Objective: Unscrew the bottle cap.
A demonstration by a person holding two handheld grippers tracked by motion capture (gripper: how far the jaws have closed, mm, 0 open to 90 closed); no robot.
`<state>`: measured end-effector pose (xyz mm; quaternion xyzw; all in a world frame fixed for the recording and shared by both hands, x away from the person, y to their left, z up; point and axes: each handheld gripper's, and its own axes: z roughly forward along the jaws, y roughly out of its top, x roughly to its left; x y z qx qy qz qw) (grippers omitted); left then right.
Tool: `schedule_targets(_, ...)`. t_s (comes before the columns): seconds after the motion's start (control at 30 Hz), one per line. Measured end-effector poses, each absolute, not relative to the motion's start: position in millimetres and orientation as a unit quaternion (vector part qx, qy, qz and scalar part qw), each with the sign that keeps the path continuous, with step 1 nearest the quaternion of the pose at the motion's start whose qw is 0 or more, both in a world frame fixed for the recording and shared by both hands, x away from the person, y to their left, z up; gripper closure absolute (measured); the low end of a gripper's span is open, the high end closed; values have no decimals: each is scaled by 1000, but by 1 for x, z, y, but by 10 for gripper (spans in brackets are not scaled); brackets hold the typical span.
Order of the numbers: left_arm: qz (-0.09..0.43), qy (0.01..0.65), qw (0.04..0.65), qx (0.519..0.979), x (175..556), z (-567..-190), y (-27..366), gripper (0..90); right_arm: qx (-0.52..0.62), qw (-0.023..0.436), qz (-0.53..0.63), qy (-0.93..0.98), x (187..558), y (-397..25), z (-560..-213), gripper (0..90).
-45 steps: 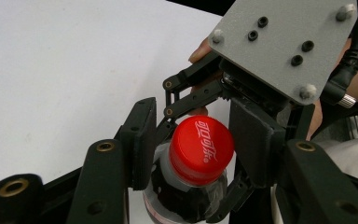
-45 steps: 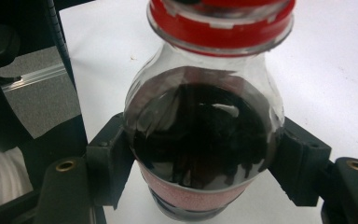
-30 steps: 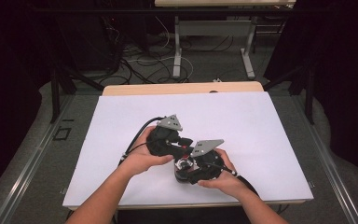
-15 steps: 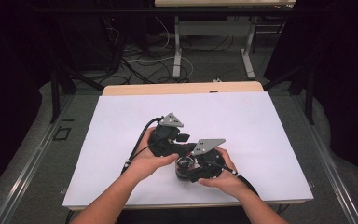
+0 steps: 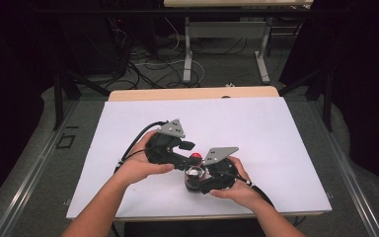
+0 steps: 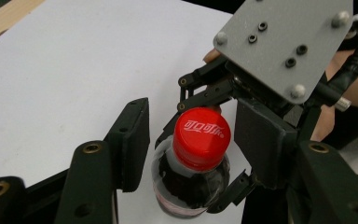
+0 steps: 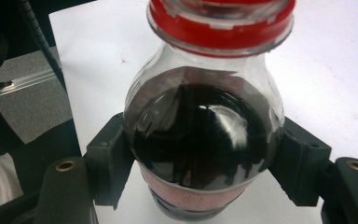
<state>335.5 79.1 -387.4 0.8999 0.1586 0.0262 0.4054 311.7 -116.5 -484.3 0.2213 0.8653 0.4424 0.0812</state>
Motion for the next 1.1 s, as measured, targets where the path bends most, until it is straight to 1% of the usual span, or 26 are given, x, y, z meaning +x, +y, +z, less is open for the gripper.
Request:
schedule_targets(0.23,14,150,412,898,339,-393,76,479,219,82,444,865,311,-115,-485,297)
schedule_targets(0.33,3,144,414,899,341,-394,74,522,218,75,442,867,311,-115,-485,298)
schedule_targets(0.47,-14,141,409,902,341,-395,72,605,216,72,438,869,310,-115,-485,298)
schedule_targets(0.63,-16,152,401,903,341,-395,70,609,216,75,440,869,310,-114,-487,298)
schedule_targets(0.77,2,174,401,899,337,-395,68,613,220,74,436,870,311,-114,-486,298)
schedule_targets(0.8,6,191,402,895,335,-395,66,614,222,82,440,866,311,-114,-487,298)
schedule_targets(0.9,31,228,406,884,329,-396,61,614,234,79,432,867,312,-116,-487,298)
schedule_targets(0.97,44,260,416,870,326,-399,57,615,240,89,434,864,313,-116,-487,298)
schedule_targets(1.0,42,271,410,870,325,-398,57,615,245,89,432,864,314,-117,-487,298)
schedule_targets(1.03,58,288,416,861,323,-400,54,616,248,90,427,865,314,-117,-487,298)
schedule_targets(1.1,73,307,410,856,320,-400,50,616,256,94,425,863,315,-117,-487,298)
